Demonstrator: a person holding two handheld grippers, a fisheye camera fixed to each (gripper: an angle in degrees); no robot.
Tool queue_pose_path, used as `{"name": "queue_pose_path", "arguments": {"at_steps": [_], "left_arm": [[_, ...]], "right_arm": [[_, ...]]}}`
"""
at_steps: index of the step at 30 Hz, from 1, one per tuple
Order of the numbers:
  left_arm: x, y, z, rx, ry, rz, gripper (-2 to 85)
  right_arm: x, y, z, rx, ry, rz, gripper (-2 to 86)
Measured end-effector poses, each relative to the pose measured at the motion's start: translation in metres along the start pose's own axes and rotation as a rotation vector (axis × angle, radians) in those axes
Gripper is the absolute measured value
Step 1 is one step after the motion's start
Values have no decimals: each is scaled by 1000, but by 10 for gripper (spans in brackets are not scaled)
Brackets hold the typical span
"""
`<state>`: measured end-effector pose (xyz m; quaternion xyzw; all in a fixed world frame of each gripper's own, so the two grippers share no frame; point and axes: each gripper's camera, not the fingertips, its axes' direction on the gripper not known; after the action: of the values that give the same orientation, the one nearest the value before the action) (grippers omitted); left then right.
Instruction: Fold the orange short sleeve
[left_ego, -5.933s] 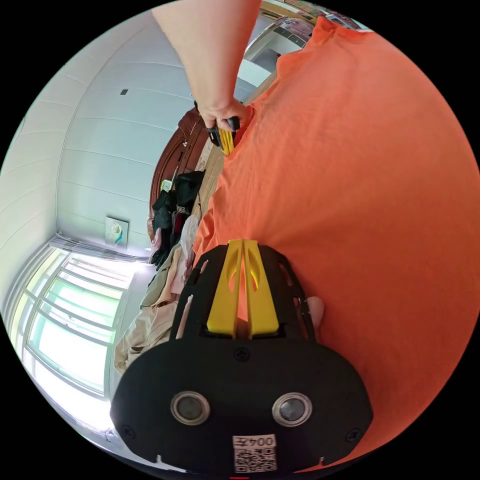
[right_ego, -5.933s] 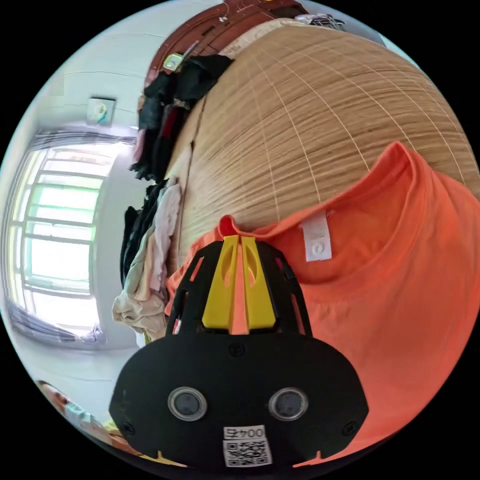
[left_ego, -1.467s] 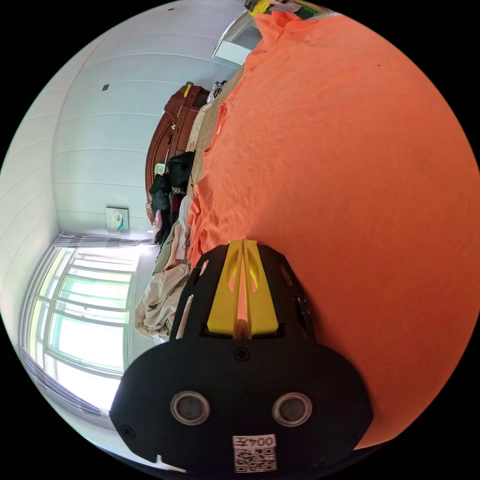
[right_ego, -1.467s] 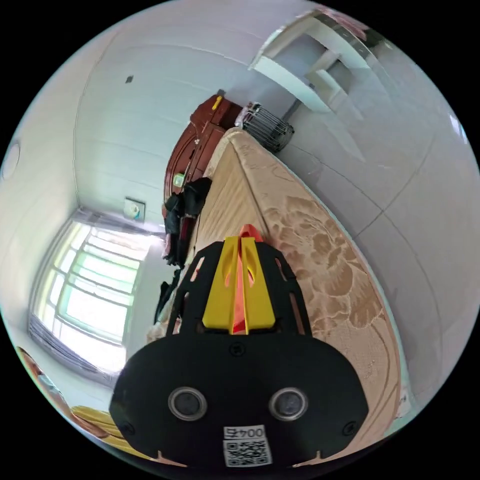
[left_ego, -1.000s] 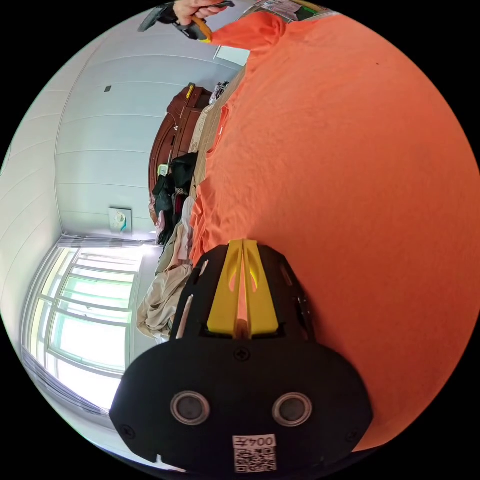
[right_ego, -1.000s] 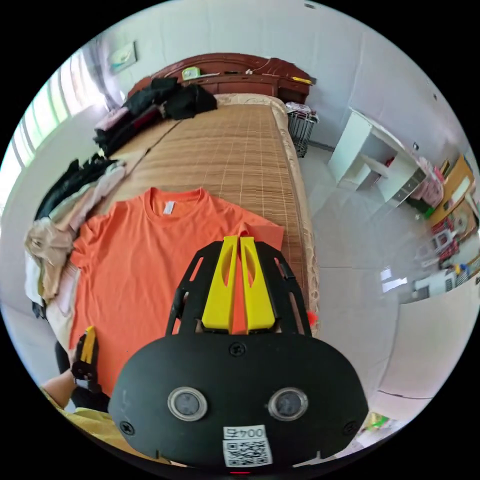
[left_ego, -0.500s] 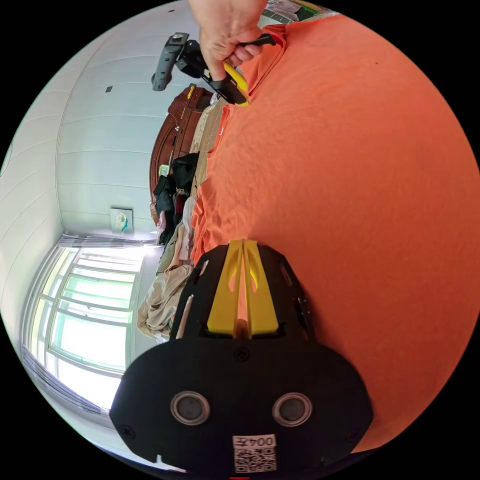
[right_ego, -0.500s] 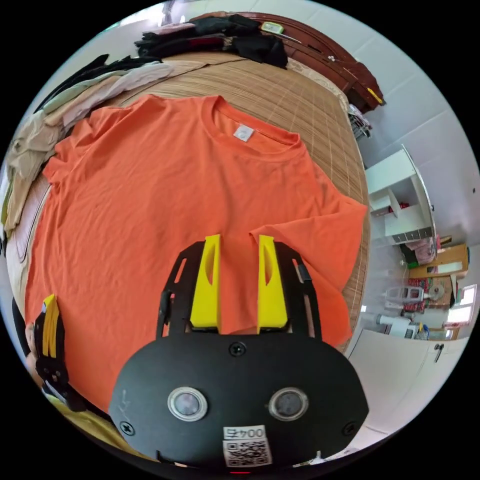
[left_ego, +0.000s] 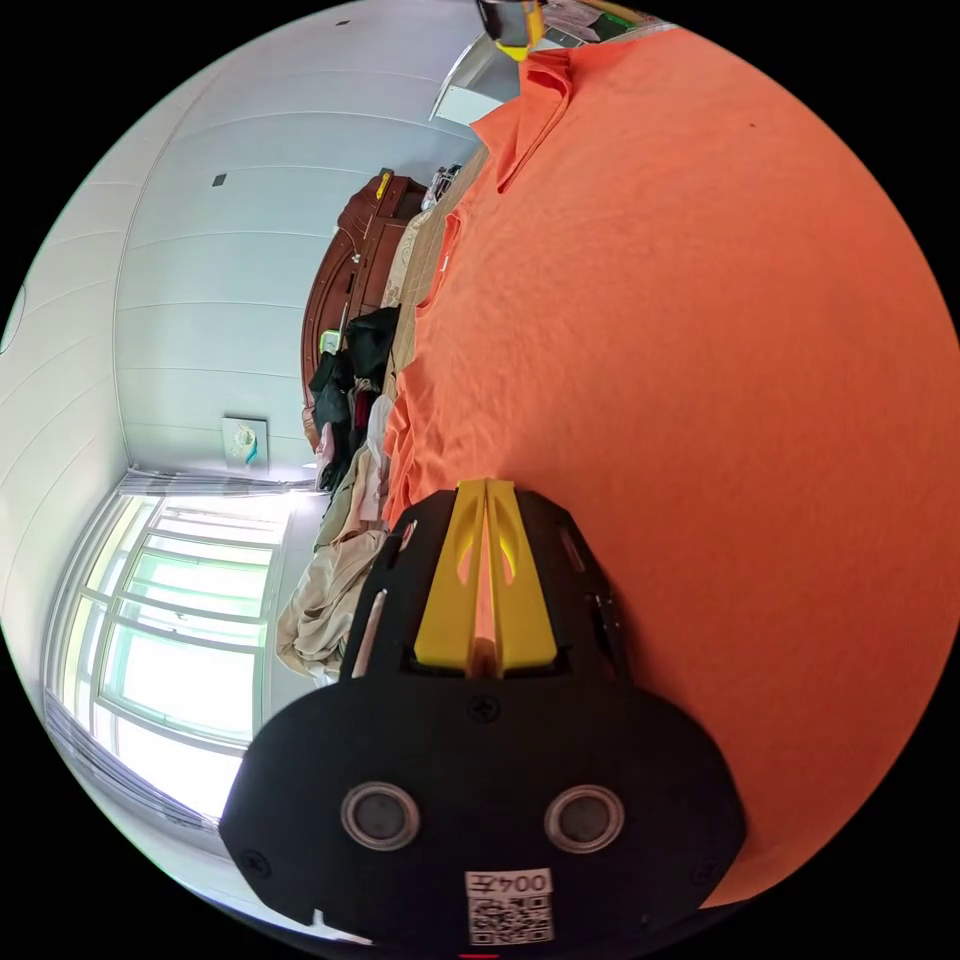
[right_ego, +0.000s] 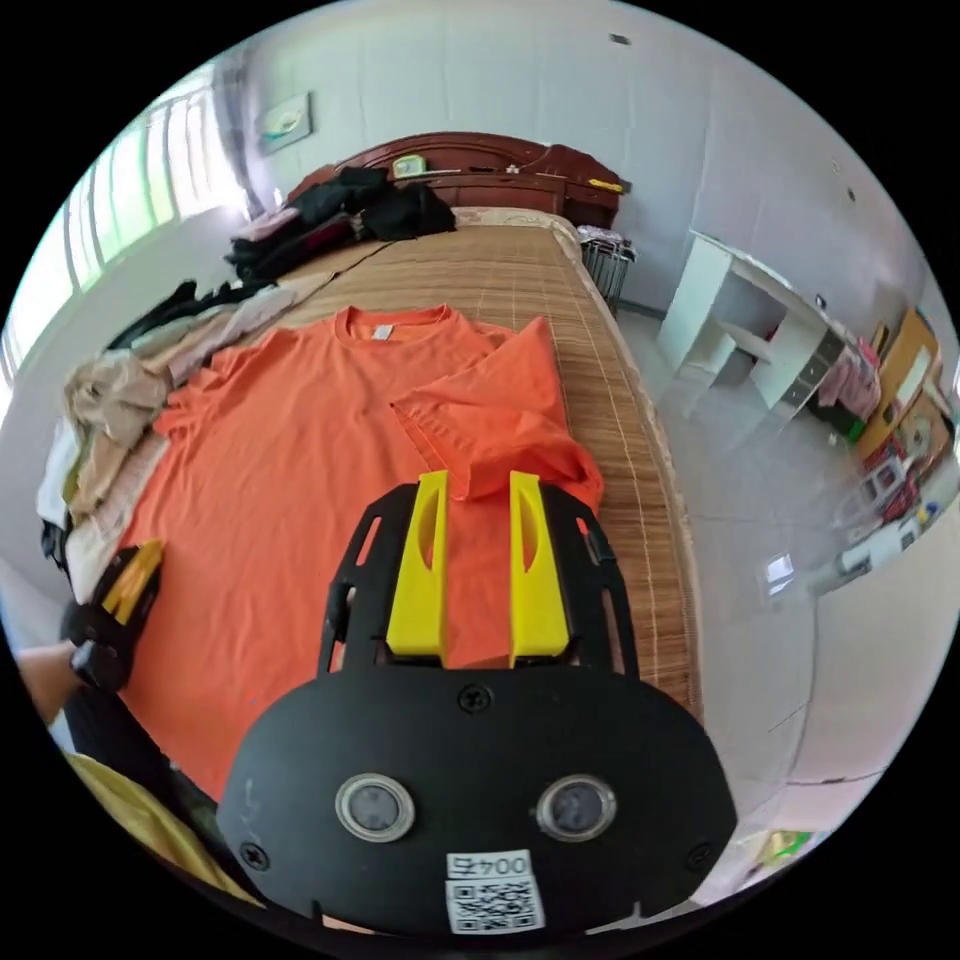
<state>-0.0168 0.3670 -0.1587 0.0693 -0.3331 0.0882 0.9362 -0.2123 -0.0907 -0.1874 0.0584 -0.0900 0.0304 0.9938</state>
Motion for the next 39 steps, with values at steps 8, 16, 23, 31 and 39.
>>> {"name": "queue_pose_path", "arguments": {"at_steps": [8,16,23,31,39], "left_arm": [[3,7,15,0,-1,0,1],[10,16,32,0,-3,-1,1],[18,25,47,0,-4,0,1],[30,37,67,-3,5,2,4],[-27,4,51,230,157,-43,33]], "right_arm": [[-63,-36,40,-215,394,-367,111],[-49,-19,-11,-95,436,-365,20],[20,49,5,-195,54,-1,36],[90,92,20,-255,-138,206,80],[158,149,29,-52,-350,458,107]]}}
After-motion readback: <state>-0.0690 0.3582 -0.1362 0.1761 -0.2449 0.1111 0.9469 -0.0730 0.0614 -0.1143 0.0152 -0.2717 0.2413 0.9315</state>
